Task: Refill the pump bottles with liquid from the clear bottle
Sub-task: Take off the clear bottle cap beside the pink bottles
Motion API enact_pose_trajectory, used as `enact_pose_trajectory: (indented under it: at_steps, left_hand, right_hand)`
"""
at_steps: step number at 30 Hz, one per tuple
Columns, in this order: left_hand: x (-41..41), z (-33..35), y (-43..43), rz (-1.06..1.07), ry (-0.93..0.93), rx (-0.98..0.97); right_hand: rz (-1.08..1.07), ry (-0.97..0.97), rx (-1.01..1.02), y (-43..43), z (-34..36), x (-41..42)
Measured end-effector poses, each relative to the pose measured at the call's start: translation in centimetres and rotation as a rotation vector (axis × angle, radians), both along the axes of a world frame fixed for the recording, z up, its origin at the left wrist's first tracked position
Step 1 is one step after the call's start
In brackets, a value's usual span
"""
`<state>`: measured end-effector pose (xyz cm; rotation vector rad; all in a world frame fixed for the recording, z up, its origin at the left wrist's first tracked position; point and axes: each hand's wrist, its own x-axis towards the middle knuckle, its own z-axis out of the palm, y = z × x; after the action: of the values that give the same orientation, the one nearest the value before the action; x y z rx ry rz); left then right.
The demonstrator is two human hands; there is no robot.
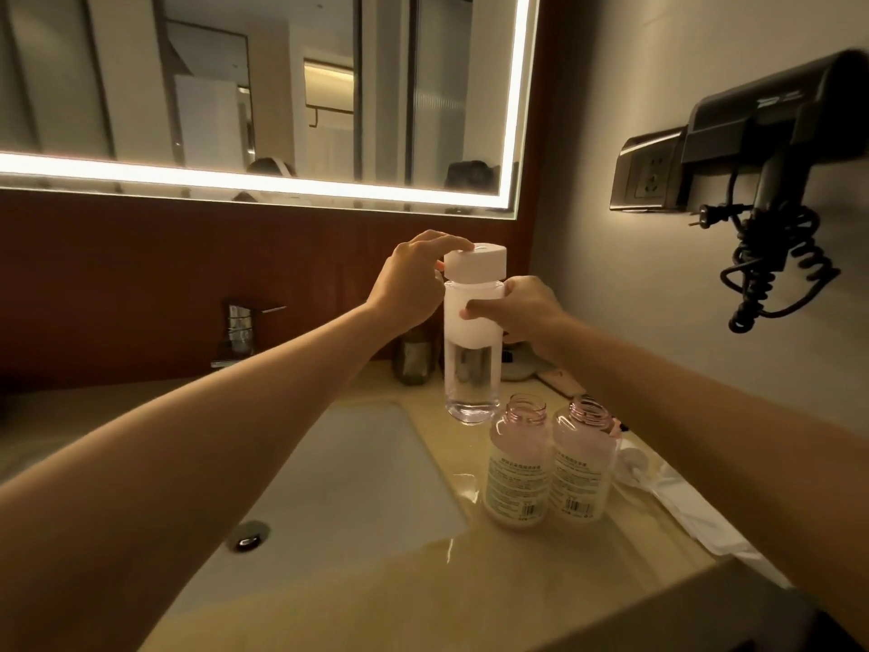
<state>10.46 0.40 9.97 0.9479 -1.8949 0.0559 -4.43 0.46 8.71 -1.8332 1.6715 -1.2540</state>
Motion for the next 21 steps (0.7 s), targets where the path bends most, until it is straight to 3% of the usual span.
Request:
enact_pose_trajectory:
  at_steps: [10, 21]
  left_hand:
    - [6.0, -1.8, 9.1, 0.136, -0.071, 0.023]
    - [8.9, -3.4, 15.4, 0.124, -0.098, 0.080]
  right_hand:
    - [0.090, -0.018, 0.096, 8.7, -2.9, 5.7]
    - [0.168, -0.072, 0.197, 15.8, -5.9, 8.4]
